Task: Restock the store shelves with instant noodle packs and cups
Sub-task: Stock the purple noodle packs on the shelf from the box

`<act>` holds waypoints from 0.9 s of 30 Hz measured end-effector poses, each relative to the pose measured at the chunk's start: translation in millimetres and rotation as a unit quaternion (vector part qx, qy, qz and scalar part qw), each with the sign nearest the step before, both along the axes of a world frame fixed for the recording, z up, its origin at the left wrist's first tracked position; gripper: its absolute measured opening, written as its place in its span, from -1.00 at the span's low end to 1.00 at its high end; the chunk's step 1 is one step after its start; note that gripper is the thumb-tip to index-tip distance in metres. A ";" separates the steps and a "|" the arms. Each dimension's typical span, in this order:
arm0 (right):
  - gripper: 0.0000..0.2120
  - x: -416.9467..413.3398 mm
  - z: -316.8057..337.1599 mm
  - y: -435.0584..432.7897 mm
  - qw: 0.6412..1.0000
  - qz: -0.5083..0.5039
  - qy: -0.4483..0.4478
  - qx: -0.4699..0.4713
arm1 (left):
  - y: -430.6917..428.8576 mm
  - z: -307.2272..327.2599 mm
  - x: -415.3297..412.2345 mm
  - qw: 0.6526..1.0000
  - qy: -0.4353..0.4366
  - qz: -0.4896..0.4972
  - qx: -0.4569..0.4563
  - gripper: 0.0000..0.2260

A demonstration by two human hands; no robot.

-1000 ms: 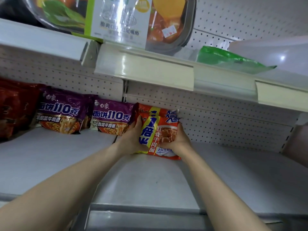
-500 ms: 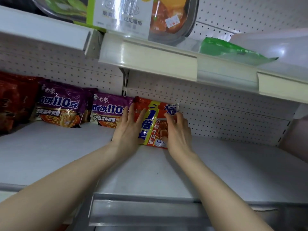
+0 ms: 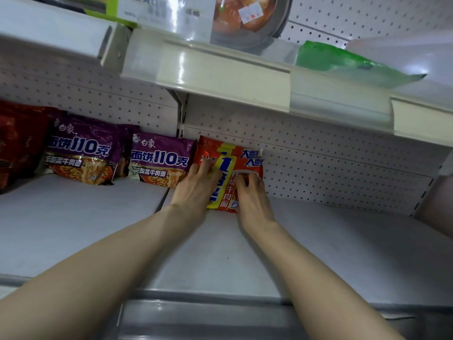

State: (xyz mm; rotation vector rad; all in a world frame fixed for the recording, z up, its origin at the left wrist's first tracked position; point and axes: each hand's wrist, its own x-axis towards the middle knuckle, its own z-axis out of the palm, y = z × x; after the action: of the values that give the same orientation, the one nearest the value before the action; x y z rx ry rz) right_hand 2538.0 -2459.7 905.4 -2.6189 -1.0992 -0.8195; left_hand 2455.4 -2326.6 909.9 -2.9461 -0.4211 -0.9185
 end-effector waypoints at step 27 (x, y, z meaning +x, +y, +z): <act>-0.47 -174.8 8.5 -66.2 0.991 -0.023 0.041 0.125 | -42.4 13.2 -161.3 0.980 -0.105 -0.145 -0.091 -0.48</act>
State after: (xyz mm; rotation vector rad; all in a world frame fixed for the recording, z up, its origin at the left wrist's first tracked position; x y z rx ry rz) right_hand 2363.2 -2525.8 913.9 -2.4535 -0.8565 -0.7944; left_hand 2294.2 -2369.0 923.1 -3.1447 -0.0818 -1.2971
